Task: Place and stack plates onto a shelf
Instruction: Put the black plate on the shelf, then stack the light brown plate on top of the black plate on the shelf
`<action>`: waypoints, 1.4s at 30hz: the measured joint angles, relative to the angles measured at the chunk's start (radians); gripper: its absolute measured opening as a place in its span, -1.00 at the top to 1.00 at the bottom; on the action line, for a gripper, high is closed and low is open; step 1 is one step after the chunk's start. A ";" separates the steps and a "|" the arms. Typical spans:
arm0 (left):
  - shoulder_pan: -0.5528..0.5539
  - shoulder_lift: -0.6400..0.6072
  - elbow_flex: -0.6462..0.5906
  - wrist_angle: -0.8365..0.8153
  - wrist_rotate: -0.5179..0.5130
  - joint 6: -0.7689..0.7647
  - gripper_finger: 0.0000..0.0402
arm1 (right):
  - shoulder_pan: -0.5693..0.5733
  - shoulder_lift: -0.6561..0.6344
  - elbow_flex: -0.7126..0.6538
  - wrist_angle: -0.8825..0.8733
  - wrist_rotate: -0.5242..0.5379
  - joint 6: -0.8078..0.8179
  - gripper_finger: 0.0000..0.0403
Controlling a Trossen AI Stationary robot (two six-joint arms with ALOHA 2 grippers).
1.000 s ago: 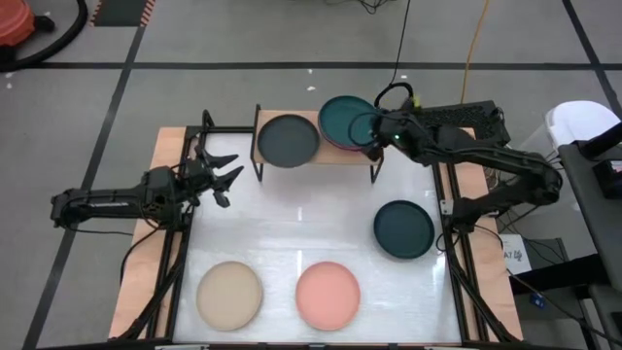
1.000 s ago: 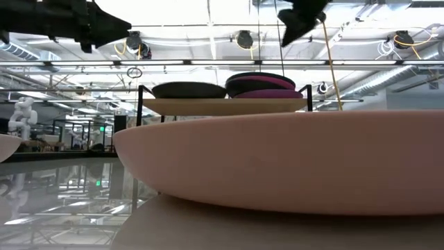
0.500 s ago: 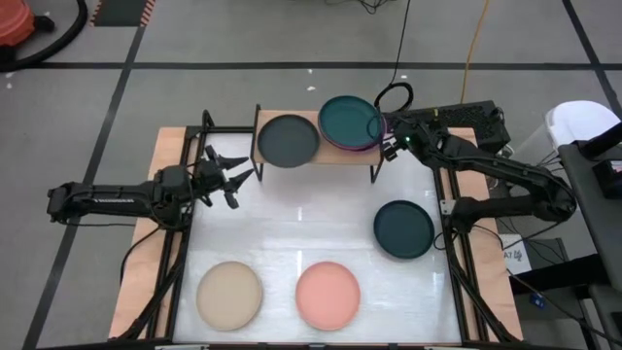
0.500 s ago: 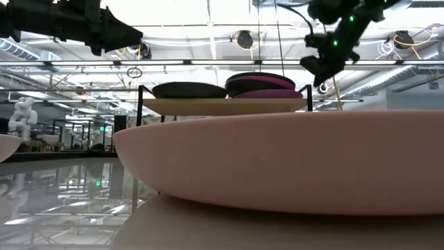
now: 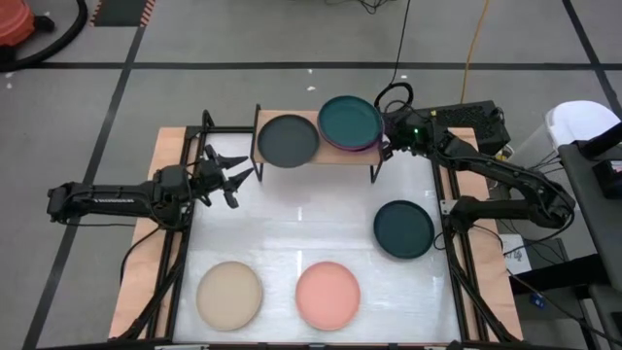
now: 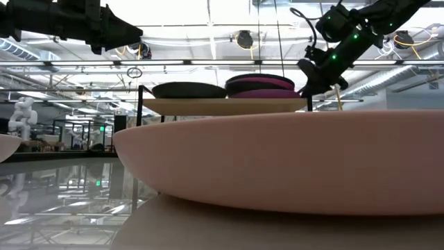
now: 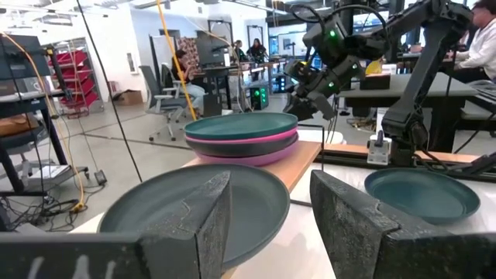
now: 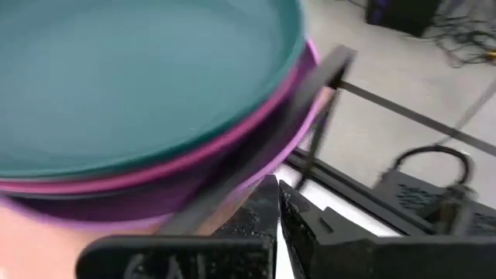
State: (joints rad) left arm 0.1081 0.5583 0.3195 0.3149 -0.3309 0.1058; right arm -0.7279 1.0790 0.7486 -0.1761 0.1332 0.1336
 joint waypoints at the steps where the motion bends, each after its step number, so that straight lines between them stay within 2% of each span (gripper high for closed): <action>1: 0.000 0.000 0.000 0.000 0.000 0.000 0.10 | 0.001 0.000 0.000 0.006 -0.010 0.002 1.00; 18: 0.000 0.000 0.000 0.000 0.000 0.003 0.10 | 0.001 0.000 0.000 0.027 -0.135 0.020 1.00; 26: 0.000 0.000 0.000 -0.005 0.000 0.003 0.10 | 0.001 -0.025 0.000 0.019 0.024 0.012 1.00; 32: 0.000 0.000 0.000 -0.040 0.000 -0.015 0.10 | 0.005 -0.102 0.000 0.038 0.045 0.011 1.00; 36: 0.000 0.000 0.000 -0.053 0.001 -0.038 0.10 | 0.033 -0.175 -0.002 0.095 -0.032 0.005 1.00; 40: -0.004 0.000 0.000 -0.053 0.016 -0.044 0.10 | 0.094 -0.246 -0.074 0.285 -0.171 0.005 1.00; 42: -0.016 0.000 0.002 -0.066 0.018 -0.056 0.10 | 0.135 -0.275 -0.140 0.401 -0.185 0.007 1.00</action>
State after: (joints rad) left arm 0.0923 0.5579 0.3218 0.2485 -0.3128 0.0502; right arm -0.5932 0.8036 0.6084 0.2246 -0.0517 0.1402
